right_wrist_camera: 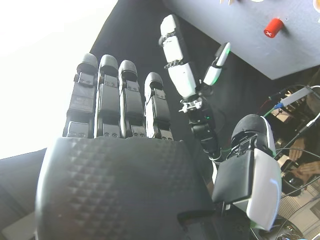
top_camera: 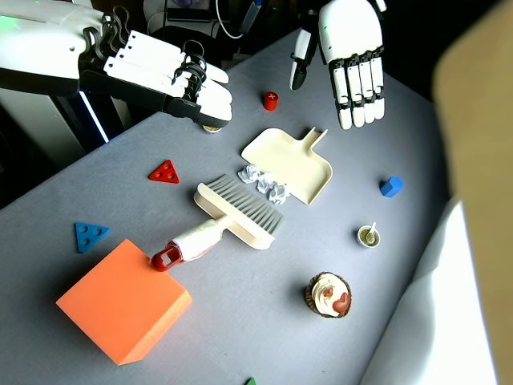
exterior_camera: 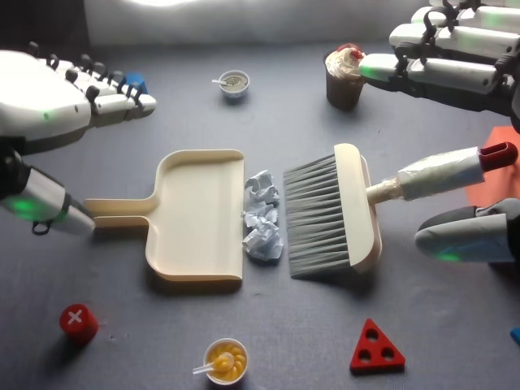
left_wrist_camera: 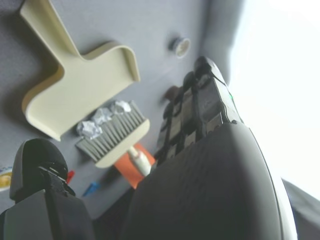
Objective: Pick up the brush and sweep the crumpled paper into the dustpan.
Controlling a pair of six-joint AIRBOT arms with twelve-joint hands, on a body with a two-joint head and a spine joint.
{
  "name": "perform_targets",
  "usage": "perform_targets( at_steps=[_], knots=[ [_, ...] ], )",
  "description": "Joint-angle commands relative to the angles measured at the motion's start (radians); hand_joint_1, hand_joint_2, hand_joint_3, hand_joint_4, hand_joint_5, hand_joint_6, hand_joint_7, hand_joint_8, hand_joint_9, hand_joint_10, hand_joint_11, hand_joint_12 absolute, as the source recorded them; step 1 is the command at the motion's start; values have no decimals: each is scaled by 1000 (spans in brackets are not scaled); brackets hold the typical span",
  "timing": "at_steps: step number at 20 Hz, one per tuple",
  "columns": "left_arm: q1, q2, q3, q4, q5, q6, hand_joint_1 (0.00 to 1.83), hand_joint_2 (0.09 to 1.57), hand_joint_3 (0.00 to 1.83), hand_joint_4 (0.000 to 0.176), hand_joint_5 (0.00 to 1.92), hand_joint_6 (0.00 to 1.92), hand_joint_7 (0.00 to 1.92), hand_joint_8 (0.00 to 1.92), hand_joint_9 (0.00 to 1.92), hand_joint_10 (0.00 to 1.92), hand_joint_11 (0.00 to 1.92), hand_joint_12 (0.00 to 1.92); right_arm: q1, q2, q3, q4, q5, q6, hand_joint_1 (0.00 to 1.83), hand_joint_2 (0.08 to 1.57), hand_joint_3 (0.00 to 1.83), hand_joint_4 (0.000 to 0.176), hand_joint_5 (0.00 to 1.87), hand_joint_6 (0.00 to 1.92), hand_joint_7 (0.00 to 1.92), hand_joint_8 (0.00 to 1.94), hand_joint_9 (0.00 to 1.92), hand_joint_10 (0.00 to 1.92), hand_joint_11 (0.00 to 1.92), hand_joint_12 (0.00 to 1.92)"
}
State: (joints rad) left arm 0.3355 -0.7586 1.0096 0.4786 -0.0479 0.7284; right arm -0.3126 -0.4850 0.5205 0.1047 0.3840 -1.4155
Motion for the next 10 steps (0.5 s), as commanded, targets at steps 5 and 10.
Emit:
perform_targets(
  at_steps=[5, 10],
  knots=[
    [39, -7, -19, -586, -156, 550, 793, 1006, 12, 0, 68, 11, 135, 6, 163, 5, 175, 39, 12, 3, 1, -3, 122, 0, 0, 959, 8, 0, 137, 7, 171, 8, 181, 9, 150, 9],
    [68, -22, -38, -841, -169, 772, 819, 1007, 9, 0, 59, 0, 114, 0, 118, 0, 144, 21, 12, 4, 0, -6, 123, 0, 0, 972, 11, 0, 133, 2, 165, 2, 181, 5, 157, 9]
  ],
)
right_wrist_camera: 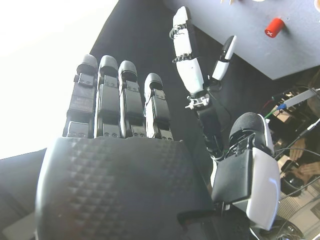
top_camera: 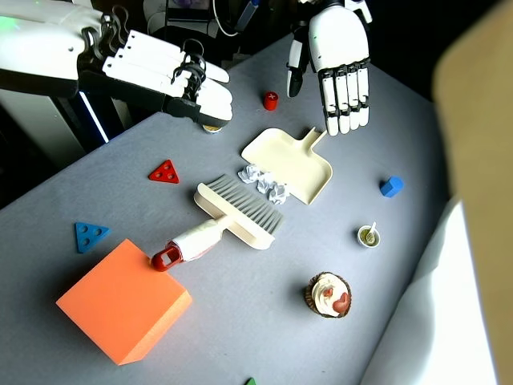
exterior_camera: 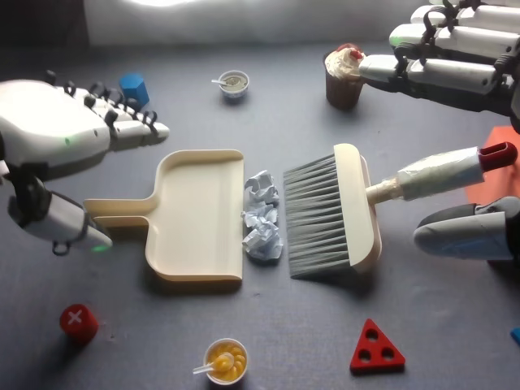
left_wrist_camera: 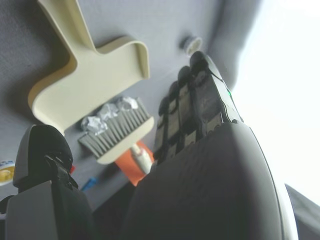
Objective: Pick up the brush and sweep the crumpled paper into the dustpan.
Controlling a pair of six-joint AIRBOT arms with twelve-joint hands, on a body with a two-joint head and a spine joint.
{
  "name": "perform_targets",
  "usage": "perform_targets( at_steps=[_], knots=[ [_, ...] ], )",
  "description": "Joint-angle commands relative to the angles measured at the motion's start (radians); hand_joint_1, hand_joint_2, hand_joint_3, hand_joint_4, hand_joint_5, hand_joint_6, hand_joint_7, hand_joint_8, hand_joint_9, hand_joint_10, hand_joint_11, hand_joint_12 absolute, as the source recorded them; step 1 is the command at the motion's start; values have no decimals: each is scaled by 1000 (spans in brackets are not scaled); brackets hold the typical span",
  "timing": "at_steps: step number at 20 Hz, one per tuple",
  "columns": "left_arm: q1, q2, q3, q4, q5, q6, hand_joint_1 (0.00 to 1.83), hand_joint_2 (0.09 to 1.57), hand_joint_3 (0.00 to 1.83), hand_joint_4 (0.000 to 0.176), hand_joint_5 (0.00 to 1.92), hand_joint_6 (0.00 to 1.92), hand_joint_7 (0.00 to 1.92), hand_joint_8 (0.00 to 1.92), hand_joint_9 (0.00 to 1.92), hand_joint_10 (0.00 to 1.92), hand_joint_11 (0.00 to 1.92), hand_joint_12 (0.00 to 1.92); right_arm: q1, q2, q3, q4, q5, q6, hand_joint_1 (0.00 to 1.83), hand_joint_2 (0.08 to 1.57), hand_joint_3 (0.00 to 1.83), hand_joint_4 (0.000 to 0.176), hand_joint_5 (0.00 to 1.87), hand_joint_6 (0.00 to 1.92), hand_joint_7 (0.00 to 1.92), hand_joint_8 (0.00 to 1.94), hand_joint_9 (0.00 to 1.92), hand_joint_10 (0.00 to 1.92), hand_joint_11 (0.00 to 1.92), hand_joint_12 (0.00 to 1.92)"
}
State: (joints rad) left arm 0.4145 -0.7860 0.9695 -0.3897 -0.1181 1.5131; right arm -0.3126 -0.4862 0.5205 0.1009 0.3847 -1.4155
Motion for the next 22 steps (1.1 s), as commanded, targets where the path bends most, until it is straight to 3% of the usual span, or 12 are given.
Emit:
perform_targets(
  at_steps=[1, 7, 13, 18, 19, 22],
  knots=[
    [-1, 2, -1, -27, -106, 31, 840, 1001, 4, 0, 67, 4, 123, 5, 123, 4, 151, 23, 12, 5, 0, -2, 122, 0, 0, 980, 12, 0, 112, 0, 145, 0, 165, 0, 140, 2],
    [38, -30, 11, -235, -119, 244, 887, 1006, 4, 0, 112, 2, 189, 0, 197, 6, 206, 39, 12, 5, 0, -5, 125, 0, 0, 983, 5, 0, 113, 7, 143, 4, 159, 4, 144, 7],
    [40, -88, 57, -295, -89, 334, 844, 1007, 1, 0, 222, 10, 287, 7, 266, 7, 255, 55, 12, 5, -1, -5, 126, 0, 0, 989, 4, 0, 120, 11, 163, 13, 171, 11, 140, 12],
    [41, -125, 87, -470, -89, 521, 815, 1015, 4, 0, 256, 13, 313, 10, 287, 9, 276, 62, 12, 5, -1, -5, 126, 0, 0, 996, 5, 0, 114, 4, 152, 3, 166, 5, 141, 11],
    [41, -133, 94, -495, -89, 547, 795, 1025, 2, 0, 336, 13, 355, 7, 317, 6, 300, 67, 12, 5, -1, -6, 127, 0, 0, 994, 3, 0, 142, 13, 177, 11, 188, 12, 161, 17],
    [42, -148, 113, -548, -90, 604, 771, 1052, 10, 0, 346, 2, 341, 0, 305, 0, 286, 58, 12, 5, -1, -7, 128, 0, 0, 988, 0, 0, 156, 13, 189, 11, 193, 9, 166, 17]
  ],
)
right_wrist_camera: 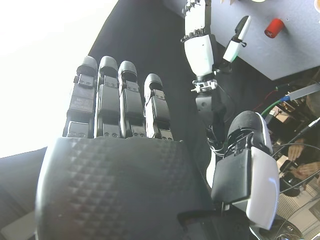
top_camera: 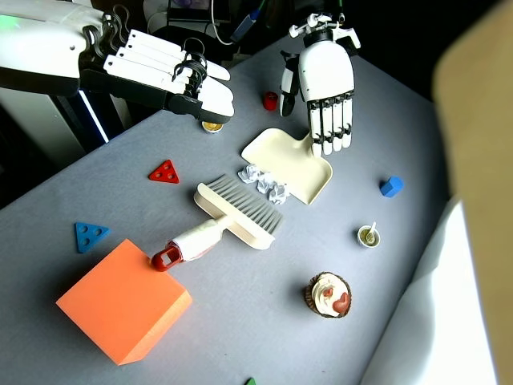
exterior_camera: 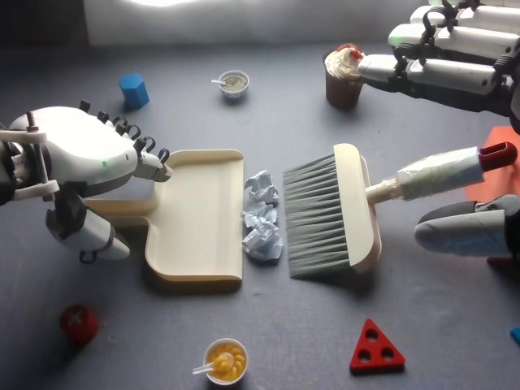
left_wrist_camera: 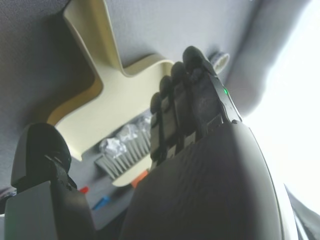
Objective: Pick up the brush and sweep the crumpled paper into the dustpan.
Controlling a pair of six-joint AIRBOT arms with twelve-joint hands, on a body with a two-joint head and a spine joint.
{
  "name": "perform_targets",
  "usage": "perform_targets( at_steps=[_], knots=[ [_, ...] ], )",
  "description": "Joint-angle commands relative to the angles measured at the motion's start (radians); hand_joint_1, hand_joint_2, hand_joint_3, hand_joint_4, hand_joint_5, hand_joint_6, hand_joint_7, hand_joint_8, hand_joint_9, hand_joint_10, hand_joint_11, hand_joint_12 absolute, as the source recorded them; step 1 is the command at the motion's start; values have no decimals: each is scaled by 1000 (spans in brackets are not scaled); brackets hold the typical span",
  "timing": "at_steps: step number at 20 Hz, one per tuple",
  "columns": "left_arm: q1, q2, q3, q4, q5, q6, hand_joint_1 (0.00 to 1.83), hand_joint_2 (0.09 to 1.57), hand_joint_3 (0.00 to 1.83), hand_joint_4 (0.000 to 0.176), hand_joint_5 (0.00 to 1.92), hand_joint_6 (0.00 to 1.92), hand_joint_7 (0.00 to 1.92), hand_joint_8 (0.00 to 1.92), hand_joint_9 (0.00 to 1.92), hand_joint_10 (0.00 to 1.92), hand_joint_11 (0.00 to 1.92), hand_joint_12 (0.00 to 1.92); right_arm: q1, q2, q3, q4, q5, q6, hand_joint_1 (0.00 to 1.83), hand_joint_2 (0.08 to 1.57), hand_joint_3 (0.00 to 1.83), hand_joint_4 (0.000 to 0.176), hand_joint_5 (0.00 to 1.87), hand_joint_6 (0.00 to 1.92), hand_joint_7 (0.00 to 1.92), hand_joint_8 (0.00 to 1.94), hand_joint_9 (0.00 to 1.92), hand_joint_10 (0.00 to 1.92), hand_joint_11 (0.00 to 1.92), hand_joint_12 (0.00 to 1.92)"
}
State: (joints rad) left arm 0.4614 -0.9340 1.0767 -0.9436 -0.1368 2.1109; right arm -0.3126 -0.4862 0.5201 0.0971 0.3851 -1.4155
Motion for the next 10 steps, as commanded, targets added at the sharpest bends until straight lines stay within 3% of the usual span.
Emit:
perform_targets(
  at_steps=[1, 7, 10],
  knots=[
    [-5, -4, 12, -9, -72, 22, 795, 1044, 5, 0, 342, 1, 345, 3, 308, 2, 286, 58, 12, 5, -1, -5, 129, 0, 0, 987, 0, 0, 158, 13, 189, 10, 191, 8, 161, 14],
    [-5, -14, 34, -160, -84, 183, 756, 1032, 0, 0, 309, 0, 344, 3, 311, 5, 296, 58, 12, 5, -2, -11, 130, 0, 0, 985, 0, 0, 150, 4, 177, 2, 182, 2, 162, 11],
    [-5, -18, 46, -188, -91, 209, 855, 1044, 3, 0, 328, 9, 357, 6, 325, 7, 309, 62, 12, 6, -3, -11, 132, 0, 0, 995, 1, 0, 146, 3, 172, 2, 170, 3, 139, 5]
  ],
)
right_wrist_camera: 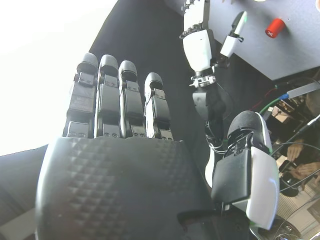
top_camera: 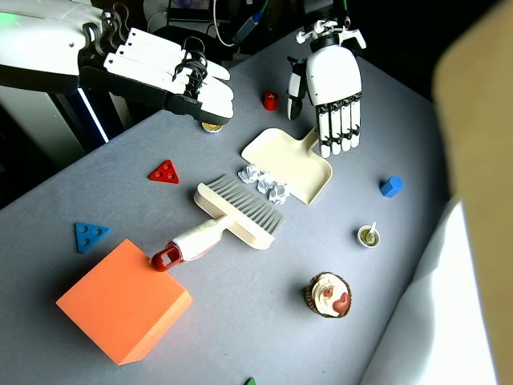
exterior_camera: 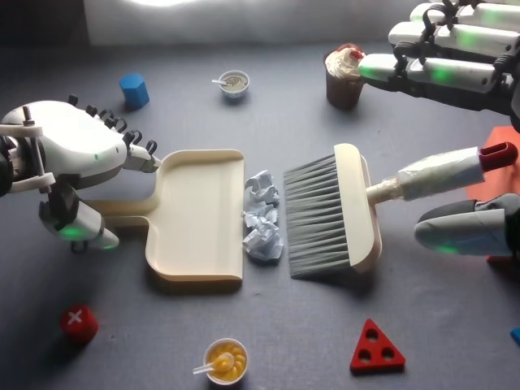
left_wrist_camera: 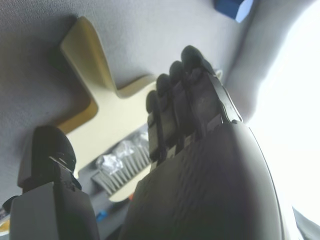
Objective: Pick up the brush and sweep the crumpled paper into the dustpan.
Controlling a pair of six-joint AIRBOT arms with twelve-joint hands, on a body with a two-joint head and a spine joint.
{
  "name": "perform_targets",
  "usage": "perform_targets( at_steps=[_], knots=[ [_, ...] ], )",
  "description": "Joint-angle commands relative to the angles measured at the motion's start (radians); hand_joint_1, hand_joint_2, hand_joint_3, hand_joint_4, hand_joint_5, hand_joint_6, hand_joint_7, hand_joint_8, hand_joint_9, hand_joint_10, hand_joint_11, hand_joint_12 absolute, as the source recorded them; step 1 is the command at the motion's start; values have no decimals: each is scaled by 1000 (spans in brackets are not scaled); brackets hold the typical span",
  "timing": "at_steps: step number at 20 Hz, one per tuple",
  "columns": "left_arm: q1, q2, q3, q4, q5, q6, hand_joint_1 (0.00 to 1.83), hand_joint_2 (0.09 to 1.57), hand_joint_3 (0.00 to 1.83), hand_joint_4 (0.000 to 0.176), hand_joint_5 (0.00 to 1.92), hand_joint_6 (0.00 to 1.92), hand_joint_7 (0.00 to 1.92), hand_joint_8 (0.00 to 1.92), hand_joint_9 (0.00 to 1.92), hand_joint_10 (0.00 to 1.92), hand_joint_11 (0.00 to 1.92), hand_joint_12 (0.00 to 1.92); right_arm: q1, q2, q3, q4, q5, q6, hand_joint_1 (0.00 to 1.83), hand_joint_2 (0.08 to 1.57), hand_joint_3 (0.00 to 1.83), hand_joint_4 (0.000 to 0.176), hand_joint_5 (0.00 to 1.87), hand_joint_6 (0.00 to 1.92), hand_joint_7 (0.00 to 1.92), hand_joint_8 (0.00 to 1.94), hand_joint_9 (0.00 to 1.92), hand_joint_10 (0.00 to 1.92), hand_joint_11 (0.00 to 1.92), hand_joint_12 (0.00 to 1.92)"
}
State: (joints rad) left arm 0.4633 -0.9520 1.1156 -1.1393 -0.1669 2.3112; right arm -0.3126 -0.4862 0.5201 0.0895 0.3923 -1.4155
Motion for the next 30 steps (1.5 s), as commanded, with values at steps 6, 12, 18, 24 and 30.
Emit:
perform_targets(
  at_steps=[6, 12, 18, 24, 30],
  knots=[
    [-5, -5, 16, -117, -84, 122, 859, 1044, 0, 0, 391, 8, 420, 7, 371, 7, 342, 65, 12, 6, -4, -3, 125, 0, 0, 999, 1, 0, 139, 7, 167, 7, 163, 4, 126, 4],
    [5, -12, 15, -255, -103, 253, 904, 1041, 0, 0, 409, 5, 437, 5, 390, 6, 343, 59, 12, 6, -4, -3, 125, 0, 0, 999, 1, 0, 133, 2, 148, 0, 141, 0, 109, 0],
    [6, -23, 11, -321, -134, 299, 860, 1031, 0, 0, 410, 3, 461, 4, 409, 5, 348, 55, 13, 6, -4, -3, 126, 0, 0, 1007, 1, 0, 141, 1, 164, 2, 168, 5, 134, 8],
    [6, -34, -3, -374, -188, 311, 846, 1024, 0, 0, 405, 3, 445, 0, 395, 0, 340, 46, 13, 6, -5, -3, 127, 0, 0, 1012, 3, 0, 135, 0, 166, 0, 173, 1, 141, 7],
    [6, -46, -23, -408, -244, 295, 847, 1028, 0, 0, 416, 5, 464, 5, 418, 7, 372, 55, 13, 6, -5, -6, 130, 0, 0, 1007, 0, 0, 167, 12, 179, 10, 168, 8, 149, 9]
  ],
)
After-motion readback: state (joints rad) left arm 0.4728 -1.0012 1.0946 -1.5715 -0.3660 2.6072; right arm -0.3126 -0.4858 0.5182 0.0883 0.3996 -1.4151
